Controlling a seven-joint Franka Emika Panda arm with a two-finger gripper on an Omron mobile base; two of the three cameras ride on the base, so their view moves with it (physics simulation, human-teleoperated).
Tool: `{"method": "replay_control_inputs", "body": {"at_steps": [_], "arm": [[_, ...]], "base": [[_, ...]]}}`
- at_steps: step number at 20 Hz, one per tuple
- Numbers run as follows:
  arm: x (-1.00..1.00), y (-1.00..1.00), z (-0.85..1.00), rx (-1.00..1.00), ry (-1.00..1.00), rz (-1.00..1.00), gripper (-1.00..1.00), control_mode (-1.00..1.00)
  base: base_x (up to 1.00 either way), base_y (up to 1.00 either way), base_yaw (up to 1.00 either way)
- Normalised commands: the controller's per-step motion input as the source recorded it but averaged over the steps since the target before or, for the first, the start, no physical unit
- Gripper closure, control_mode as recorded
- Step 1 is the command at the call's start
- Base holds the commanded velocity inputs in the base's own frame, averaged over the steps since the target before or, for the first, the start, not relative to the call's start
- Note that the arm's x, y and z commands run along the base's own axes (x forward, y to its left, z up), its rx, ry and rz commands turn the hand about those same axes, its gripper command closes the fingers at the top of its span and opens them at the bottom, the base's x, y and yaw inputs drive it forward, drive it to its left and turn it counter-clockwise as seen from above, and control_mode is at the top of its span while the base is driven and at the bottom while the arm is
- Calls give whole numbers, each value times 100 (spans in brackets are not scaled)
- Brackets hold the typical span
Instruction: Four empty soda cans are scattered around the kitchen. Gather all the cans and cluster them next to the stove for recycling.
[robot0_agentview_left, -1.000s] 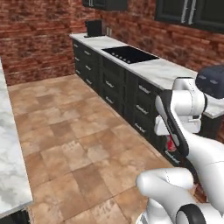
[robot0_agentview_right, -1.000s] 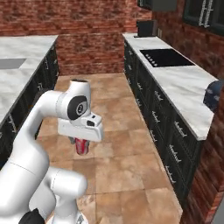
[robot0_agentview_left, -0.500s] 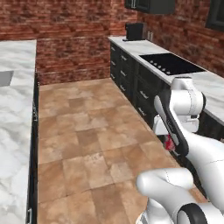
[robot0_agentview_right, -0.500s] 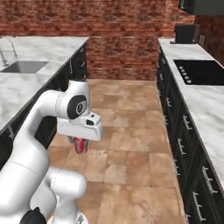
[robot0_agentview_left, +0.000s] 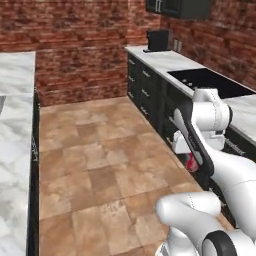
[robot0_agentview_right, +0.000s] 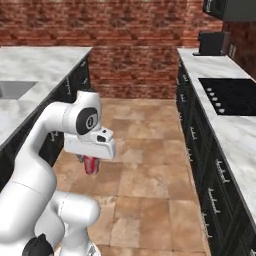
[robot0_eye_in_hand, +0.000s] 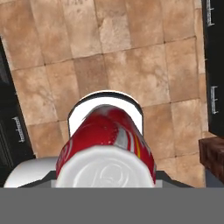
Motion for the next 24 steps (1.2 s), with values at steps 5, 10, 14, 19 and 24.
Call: {"method": "replay_control_inputs", "body": {"at_steps": [5,10,14,19,24], "arm": [[0,0,0,0,0,0,100,100],[0,0,0,0,0,0,100,100],[0,0,0,0,0,0,100,100],[0,0,0,0,0,0,100,100],[0,0,0,0,0,0,100,100]], "base": [[77,0,-30],[67,0,-49],[67,0,-61],[72,13,-64],[70,27,-65]]}}
